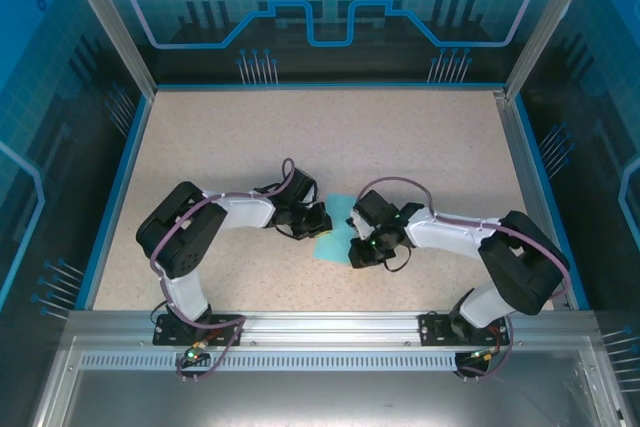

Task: Fold a paper plane with a square sheet of paper (pick it up from the middle)
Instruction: Fold the triangle a second time at the center of the table.

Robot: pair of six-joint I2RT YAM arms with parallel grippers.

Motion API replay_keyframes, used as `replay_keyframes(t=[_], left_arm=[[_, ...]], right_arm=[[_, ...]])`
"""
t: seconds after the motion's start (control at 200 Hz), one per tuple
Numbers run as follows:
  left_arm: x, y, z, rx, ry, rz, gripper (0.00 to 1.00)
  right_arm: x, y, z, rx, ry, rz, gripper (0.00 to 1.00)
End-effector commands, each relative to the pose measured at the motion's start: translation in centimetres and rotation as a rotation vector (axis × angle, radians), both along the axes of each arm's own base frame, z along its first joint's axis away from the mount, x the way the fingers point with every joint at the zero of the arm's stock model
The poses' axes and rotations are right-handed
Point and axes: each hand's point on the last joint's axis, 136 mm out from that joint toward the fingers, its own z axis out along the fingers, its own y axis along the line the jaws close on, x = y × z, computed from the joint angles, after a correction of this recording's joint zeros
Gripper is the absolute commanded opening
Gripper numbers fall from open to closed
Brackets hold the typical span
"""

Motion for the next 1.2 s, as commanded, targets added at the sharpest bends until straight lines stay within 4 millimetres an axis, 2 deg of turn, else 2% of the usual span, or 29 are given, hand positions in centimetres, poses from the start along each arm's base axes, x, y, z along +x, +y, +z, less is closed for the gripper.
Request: replay_keyframes(t=[0.0, 0.11, 0.165, 0.19, 0.38, 0.535, 0.555, 0.665, 1.025, 1.105, 1.19], left_arm=[[-3.3, 3.5, -5.3, 0.190, 0.146, 0.041, 0.07], [-3.2, 3.5, -5.3, 0.187, 0.148, 0.042, 0.07], [-3.2, 3.4, -5.3, 0.184, 0.149, 0.043, 0.07], [-3.2, 3.4, -5.3, 0.182, 0.149, 0.044, 0.07], [-3.2, 3.3, -5.3, 0.177, 0.151, 0.047, 0.07], [-3.2, 3.3, -5.3, 0.178, 0.152, 0.049, 0.07], [-3.2, 3.3, -5.3, 0.179, 0.152, 0.050, 0.07], [-3.2, 3.5, -5.4, 0.185, 0.155, 0.054, 0.07], [-3.1, 3.5, -5.3, 0.187, 0.157, 0.055, 0.07], [-3.2, 3.4, -5.2, 0.180, 0.156, 0.050, 0.07], [-3.0, 3.0, -5.0, 0.162, 0.146, 0.038, 0.07]], right_arm=[[2.4, 1.6, 2.1, 0.047, -0.063, -0.028, 0.10], [3.8, 3.1, 1.8, 0.062, -0.066, -0.049, 0.10], [4.0, 3.1, 0.8, 0.045, -0.050, -0.058, 0.10], [4.9, 3.8, 1.5, 0.061, -0.068, -0.063, 0.09], [5.1, 4.0, -0.6, 0.029, -0.034, -0.072, 0.09], [4.2, 3.1, -1.8, -0.002, -0.007, -0.071, 0.09], [3.4, 2.3, -2.6, -0.021, 0.014, -0.072, 0.09], [1.7, 0.8, -3.6, -0.053, 0.051, -0.065, 0.09], [-3.7, -2.2, -4.3, -0.040, 0.127, -0.058, 0.06], [-3.7, -2.5, -3.9, -0.039, 0.113, -0.062, 0.07], [-2.5, -2.1, -2.5, -0.020, 0.059, -0.077, 0.07]])
